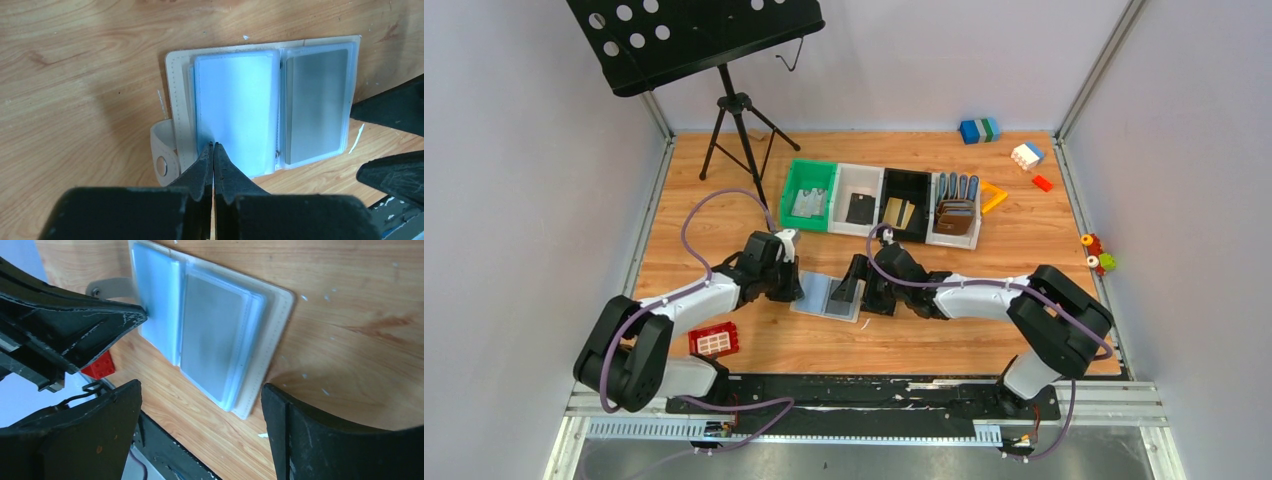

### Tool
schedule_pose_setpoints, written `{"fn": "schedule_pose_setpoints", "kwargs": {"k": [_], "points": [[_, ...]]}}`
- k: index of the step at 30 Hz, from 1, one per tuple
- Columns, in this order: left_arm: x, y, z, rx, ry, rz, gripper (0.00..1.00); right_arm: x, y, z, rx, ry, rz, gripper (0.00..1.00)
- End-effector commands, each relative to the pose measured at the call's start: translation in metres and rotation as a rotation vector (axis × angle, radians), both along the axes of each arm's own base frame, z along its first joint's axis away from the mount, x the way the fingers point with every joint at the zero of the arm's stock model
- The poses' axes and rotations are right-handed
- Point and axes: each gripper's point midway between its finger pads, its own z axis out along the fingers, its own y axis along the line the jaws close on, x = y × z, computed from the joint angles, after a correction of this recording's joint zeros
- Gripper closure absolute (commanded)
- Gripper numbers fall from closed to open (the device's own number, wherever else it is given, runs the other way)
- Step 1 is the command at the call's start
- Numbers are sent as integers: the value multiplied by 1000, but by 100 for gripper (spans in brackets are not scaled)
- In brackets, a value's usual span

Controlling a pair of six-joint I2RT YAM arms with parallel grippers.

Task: Take the credit cards out of the card holder
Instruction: Open the card holder at the center of the board.

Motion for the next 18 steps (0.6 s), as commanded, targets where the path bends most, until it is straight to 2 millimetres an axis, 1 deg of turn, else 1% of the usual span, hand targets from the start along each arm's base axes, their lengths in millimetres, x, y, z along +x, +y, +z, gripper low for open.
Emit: {"fn": "schedule_pose_setpoints", "kwargs": {"k": [1,6,11,15,18], "points": [[7,3,-5,23,7,7,100,2,23,10,141,35,38,12],[3,6,-18,53,45,1,100,3,34,22,283,32,69,14],[-1,4,-25,51,76,-18,100,6,41,33,318,-15,99,17],[-2,1,-23,34,71,-28,100,10,45,36,313,-14,102,18],[-4,-9,-16,-22,52,-77,100,12,45,34,298,-6,89,18]]}}
